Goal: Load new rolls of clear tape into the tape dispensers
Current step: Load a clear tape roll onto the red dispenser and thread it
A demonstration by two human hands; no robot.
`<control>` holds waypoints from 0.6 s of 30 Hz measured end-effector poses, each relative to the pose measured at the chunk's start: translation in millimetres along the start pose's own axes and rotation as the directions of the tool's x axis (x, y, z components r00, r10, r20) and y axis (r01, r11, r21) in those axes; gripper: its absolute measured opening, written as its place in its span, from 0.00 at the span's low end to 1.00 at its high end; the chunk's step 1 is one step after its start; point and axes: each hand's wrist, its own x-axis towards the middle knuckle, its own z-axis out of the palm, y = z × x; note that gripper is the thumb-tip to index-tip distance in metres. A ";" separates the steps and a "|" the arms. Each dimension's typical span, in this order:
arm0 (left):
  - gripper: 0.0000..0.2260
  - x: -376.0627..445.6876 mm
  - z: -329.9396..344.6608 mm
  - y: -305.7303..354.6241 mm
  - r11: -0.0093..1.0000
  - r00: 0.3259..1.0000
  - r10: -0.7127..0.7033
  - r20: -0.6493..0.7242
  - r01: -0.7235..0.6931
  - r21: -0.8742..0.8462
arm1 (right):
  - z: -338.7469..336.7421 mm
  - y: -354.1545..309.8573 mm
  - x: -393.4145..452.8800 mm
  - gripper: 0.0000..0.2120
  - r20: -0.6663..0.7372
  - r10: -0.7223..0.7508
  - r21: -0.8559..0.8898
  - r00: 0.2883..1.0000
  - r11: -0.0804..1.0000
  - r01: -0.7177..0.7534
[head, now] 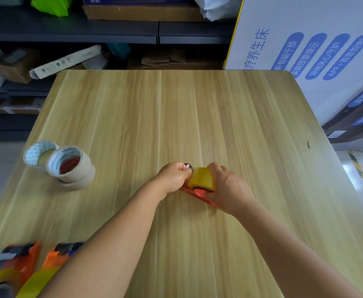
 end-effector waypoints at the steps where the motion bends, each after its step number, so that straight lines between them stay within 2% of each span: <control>1: 0.07 1.8 -2.0 -0.4 1.000 1.000 -0.002 -0.007 0.002 0.019 | -0.1 1.0 0.1 0.27 -0.002 -0.002 0.004 1.000 1.000 0.002; 4: 0.08 6.4 -17.6 -6.7 0.997 0.992 -0.071 -0.109 0.071 -0.004 | -1.8 6.7 -2.2 0.28 -0.012 0.007 0.047 1.000 0.999 -0.006; 6: 0.08 8.3 -25.7 -11.8 0.993 0.989 -0.112 -0.099 0.109 -0.038 | -2.8 9.7 -4.5 0.29 -0.021 0.008 0.078 1.000 0.997 -0.006; 8: 0.09 11.1 -26.9 -15.5 0.995 0.989 -0.099 -0.105 0.101 0.016 | -4.4 9.1 -5.5 0.28 -0.013 0.001 0.065 1.000 0.998 0.000; 11: 0.09 14.1 -22.2 -13.6 0.994 0.978 -0.097 -0.183 0.105 0.035 | -10.0 4.4 -3.2 0.29 0.017 -0.005 -0.040 1.000 0.999 0.006; 16: 0.08 18.0 -18.0 -15.7 0.985 0.963 -0.169 -0.211 0.159 -0.065 | -14.2 -15.2 5.9 0.35 0.036 -0.088 -0.204 0.995 0.975 0.093; 18: 0.10 17.3 -17.0 -15.1 0.980 0.954 -0.189 -0.234 0.169 -0.102 | -8.0 -24.0 12.6 0.30 0.053 -0.100 -0.260 0.994 0.959 0.111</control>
